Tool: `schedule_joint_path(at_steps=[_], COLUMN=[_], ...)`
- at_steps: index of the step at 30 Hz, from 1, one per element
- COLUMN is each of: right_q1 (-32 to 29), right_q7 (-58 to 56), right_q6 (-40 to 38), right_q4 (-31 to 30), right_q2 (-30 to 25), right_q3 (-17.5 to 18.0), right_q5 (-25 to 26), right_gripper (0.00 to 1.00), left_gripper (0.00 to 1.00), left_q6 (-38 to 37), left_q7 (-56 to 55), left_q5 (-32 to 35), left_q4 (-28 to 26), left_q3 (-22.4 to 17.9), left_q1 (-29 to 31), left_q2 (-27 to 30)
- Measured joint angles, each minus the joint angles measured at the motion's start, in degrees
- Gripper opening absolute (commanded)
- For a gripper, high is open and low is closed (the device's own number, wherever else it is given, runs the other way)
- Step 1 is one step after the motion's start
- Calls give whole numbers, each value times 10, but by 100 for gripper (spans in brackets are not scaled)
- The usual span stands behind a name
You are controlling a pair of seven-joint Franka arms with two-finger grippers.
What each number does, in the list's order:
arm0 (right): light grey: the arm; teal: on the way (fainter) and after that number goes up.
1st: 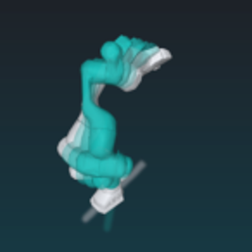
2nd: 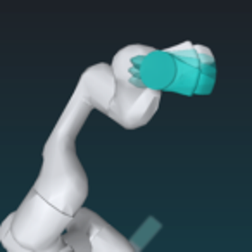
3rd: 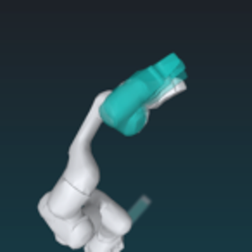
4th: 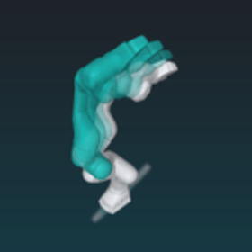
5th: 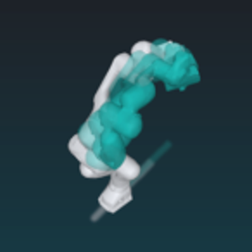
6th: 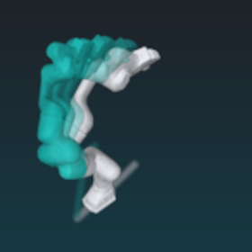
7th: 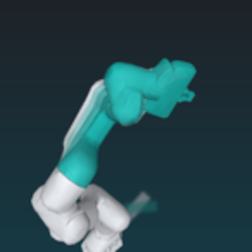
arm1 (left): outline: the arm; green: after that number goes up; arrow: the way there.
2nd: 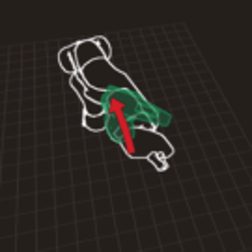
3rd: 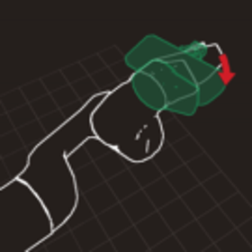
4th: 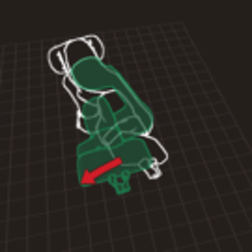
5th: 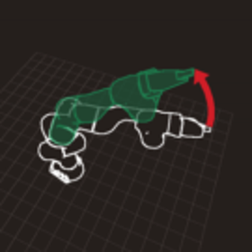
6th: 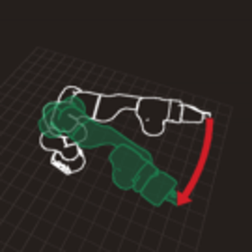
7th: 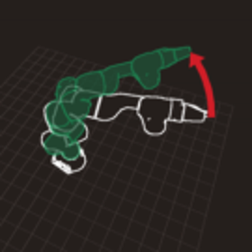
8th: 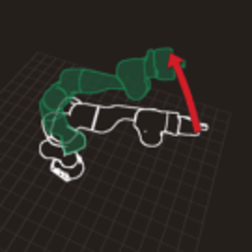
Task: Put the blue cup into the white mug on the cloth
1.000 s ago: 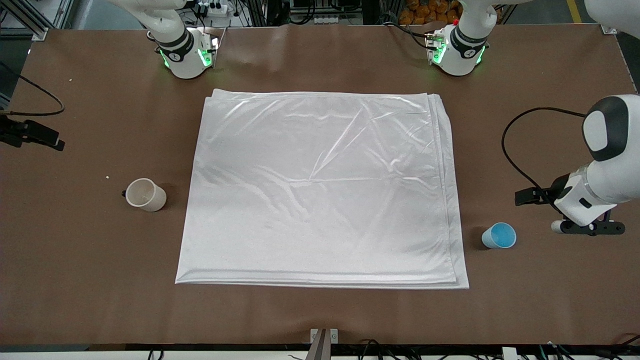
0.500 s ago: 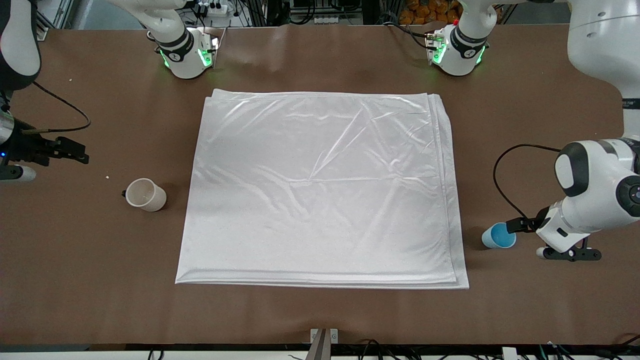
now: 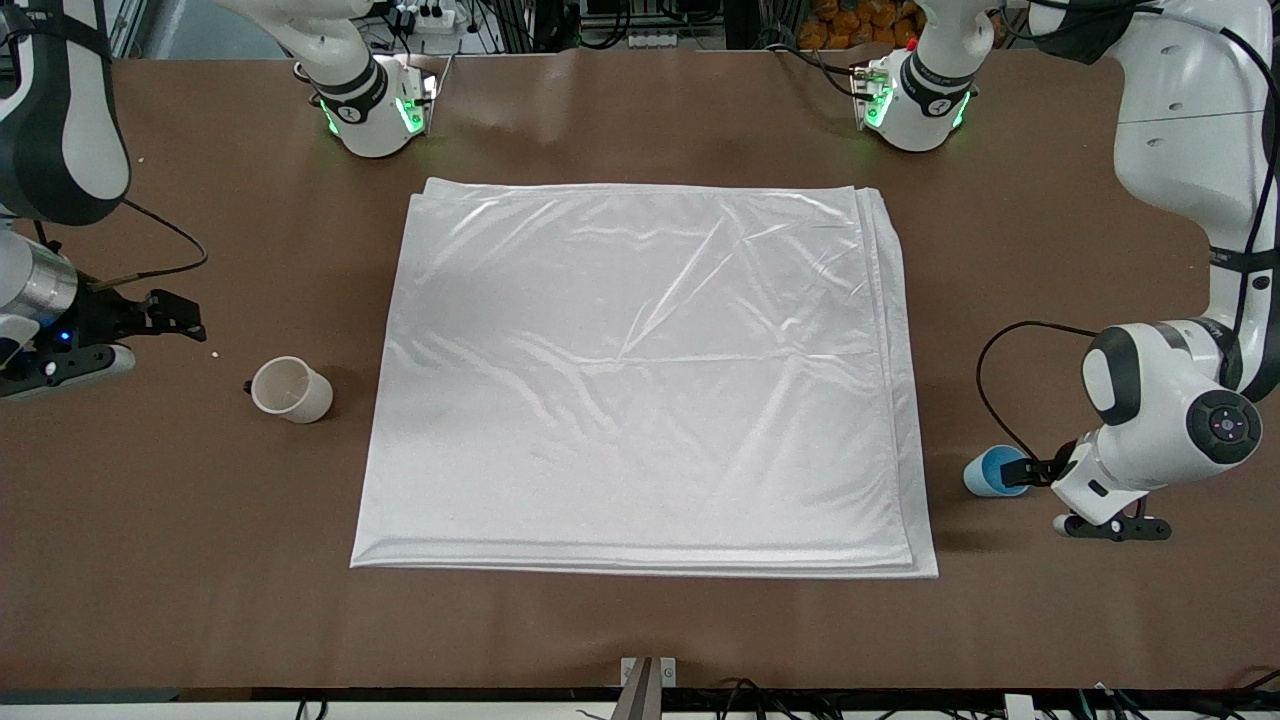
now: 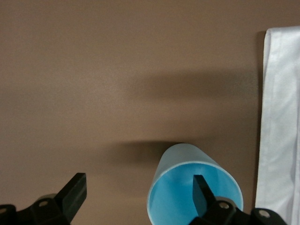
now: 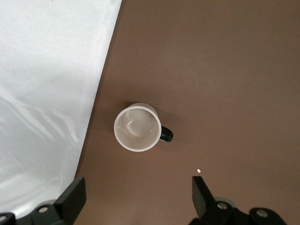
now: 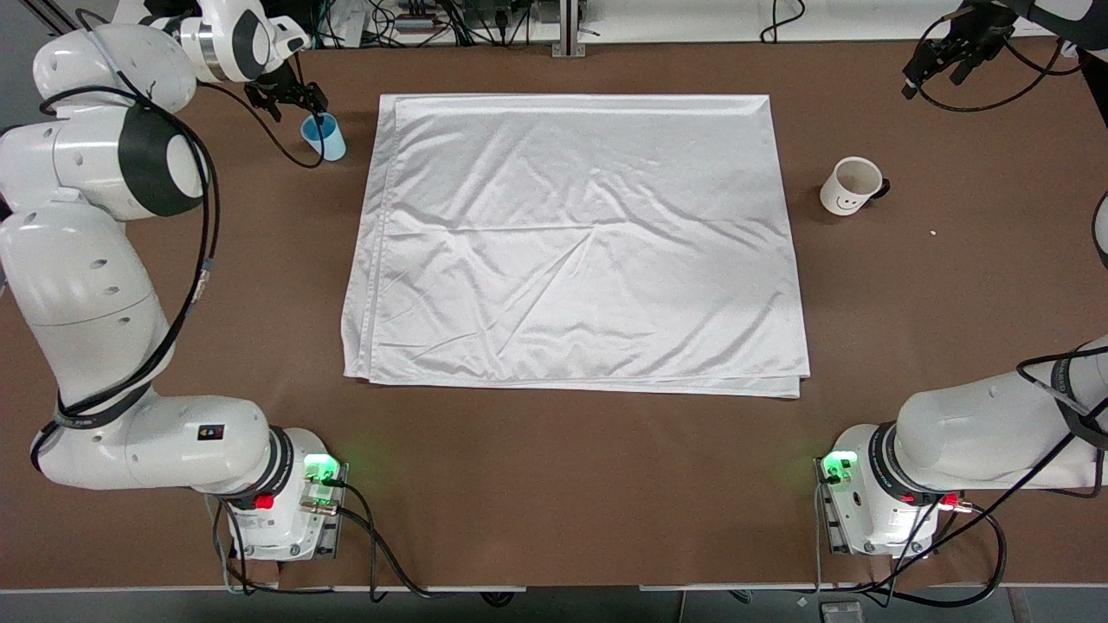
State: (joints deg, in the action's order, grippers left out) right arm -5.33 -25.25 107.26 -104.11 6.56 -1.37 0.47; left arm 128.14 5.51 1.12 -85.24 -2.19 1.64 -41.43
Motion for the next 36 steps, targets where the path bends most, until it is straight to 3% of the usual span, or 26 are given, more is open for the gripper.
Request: schedule_joint_path(at_steps=[15, 21, 29, 36], right_q1=[-48, -53, -57, -57], right_q7=[-243, -338, -460, -522], right_q6=[21, 44, 68, 71], right_q4=[-20, -21, -21, -22], right_q2=[27, 46, 75, 94], right_q3=[-4, -5, -5, -3], right_q5=[1, 1, 1, 1], right_gripper=[100, 100, 100, 100], left_gripper=[100, 64, 1, 0], left_q6=[6, 7, 7, 9], left_q7=[0, 0, -7, -21], left_q5=[0, 0, 0, 0], left_q4=[1, 1, 1, 1], left_q3=[0, 0, 1, 4], left_q1=[0, 0, -1, -2], left_q2=[-11, -13, -19, -23])
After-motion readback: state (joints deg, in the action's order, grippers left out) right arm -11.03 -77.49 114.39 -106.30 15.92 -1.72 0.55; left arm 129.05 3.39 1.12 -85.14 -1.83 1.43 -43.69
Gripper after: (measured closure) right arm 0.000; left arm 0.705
